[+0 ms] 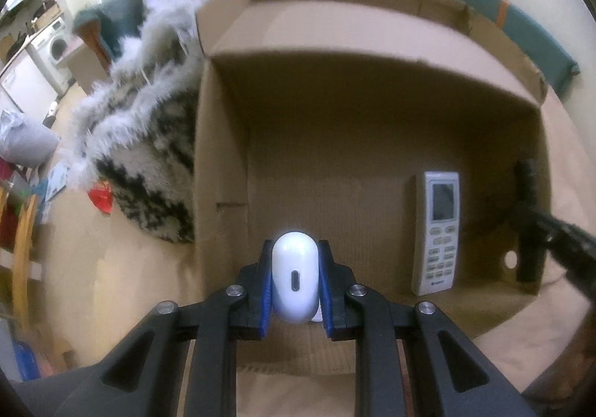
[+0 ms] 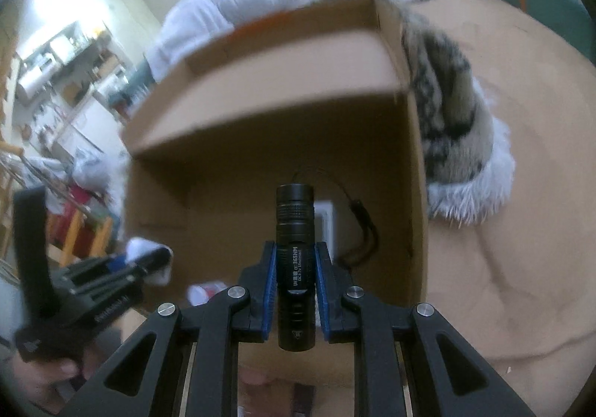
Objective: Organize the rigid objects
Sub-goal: 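Lower the mouse and flashlight into the box and open both tools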
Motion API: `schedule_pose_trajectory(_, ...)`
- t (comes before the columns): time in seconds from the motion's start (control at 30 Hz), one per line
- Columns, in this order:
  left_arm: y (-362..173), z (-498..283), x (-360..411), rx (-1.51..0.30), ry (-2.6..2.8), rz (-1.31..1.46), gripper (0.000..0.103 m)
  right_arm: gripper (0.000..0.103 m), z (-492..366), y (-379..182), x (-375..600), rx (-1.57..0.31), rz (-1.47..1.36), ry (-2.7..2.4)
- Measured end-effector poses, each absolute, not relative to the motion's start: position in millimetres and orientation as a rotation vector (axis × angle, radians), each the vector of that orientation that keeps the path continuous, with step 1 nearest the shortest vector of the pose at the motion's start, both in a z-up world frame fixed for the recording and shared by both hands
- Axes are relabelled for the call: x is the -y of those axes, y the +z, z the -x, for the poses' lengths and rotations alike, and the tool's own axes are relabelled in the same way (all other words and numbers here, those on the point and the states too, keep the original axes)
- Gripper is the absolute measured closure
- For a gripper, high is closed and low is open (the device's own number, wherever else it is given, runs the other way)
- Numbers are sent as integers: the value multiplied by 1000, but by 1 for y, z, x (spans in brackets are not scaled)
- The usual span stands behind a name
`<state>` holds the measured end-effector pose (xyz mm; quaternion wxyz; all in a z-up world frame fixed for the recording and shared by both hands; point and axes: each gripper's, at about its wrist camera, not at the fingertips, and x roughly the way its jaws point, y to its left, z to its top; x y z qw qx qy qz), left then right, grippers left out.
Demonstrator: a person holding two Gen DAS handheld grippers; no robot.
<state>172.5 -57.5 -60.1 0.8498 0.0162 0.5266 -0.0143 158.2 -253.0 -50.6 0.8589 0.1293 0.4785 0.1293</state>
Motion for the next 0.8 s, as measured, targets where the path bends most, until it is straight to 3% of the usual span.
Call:
schedule_pose_trajectory(0.4,-99,-171,66,-1176,10,-132,84,83,-167,-73,242,-1097,-230,268)
schedule_pose_trajectory(0.53,-108,-173,69,-1243,-61,-27,84,83,-170,-81,242,-1129,-220,248)
schedule_pose_trajectory(0.8,-107,-171,80,-1202,-104,-34,84,83,-171,-90,239,-1159,-208,239)
